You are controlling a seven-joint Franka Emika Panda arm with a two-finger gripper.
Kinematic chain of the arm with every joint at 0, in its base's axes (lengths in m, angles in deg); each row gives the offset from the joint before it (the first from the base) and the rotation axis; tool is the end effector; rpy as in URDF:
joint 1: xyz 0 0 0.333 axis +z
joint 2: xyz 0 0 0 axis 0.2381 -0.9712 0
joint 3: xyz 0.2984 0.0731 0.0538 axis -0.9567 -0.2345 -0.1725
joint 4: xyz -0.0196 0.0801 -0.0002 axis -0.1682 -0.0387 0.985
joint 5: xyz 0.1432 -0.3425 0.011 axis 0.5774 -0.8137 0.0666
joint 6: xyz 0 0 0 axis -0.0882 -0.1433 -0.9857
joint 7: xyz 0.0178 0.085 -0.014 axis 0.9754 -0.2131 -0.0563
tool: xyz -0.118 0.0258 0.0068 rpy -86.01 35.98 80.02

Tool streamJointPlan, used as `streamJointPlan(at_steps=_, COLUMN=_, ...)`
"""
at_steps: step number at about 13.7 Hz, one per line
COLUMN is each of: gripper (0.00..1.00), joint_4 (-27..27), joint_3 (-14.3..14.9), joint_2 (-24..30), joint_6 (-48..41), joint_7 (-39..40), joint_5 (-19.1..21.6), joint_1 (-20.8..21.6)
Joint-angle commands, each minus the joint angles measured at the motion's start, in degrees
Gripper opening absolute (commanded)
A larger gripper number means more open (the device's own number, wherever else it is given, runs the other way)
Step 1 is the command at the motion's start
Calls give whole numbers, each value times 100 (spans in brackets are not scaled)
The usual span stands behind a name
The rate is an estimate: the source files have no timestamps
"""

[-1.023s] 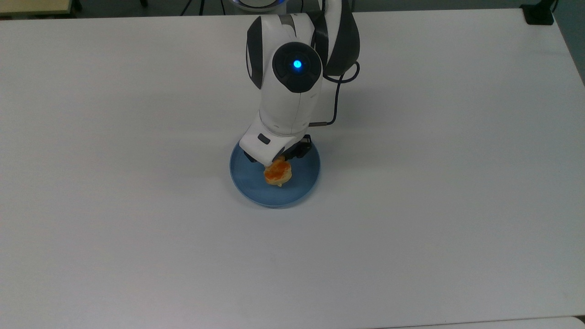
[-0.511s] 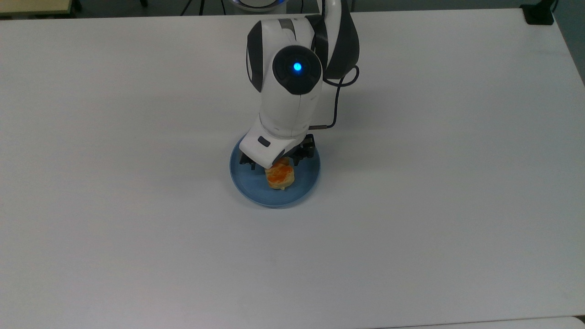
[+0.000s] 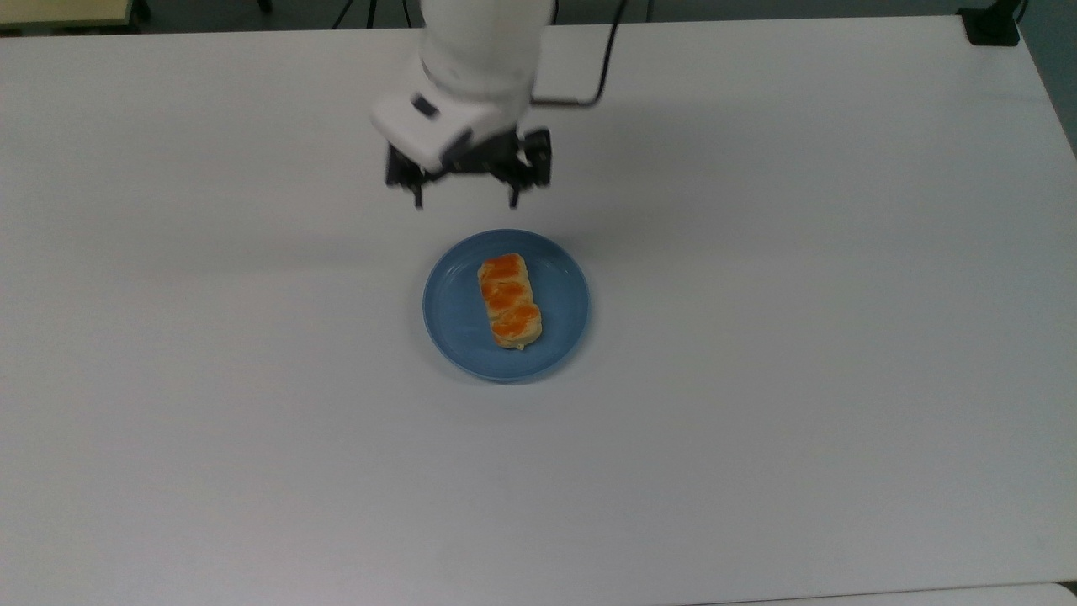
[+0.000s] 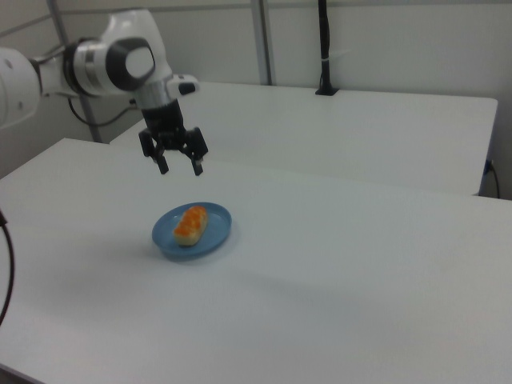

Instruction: Put the bread onto the plate

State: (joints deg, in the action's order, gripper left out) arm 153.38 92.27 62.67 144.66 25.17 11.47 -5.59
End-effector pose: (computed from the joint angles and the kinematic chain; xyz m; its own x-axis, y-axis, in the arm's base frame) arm 0.6272 0.0548 0.4856 0.9953 0.0958 -0.0132 0.0967 -0.9874 0.1254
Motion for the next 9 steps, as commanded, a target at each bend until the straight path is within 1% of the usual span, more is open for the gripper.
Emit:
streamJointPlan(at_steps=1, gripper=100, joint_4=278, joint_3=-4, joint_2=815, joint_6=-571, joint_7=-98, joint_5=21, joint_1=-334)
streamJointPlan(at_steps=2, gripper=100, joint_4=287, joint_3=-39, joint_2=1008, joint_6=-668, joint_7=-98, joint_5=55, joint_1=-526)
streamJointPlan(at_steps=4, gripper=100, joint_4=313, joint_3=-65, joint_2=1237, joint_6=-896, joint_7=-89, joint_5=178, joint_1=-695)
streamJointPlan(at_steps=7, gripper=100, joint_4=331, joint_3=-39, joint_2=1361, joint_6=-1204, joint_7=-81, joint_5=196, joint_1=-704)
streamJointPlan(at_steps=9, gripper=100, joint_4=322, joint_3=-13, joint_2=1405, joint_6=-1232, joint_7=-37, joint_5=196, joint_1=-721)
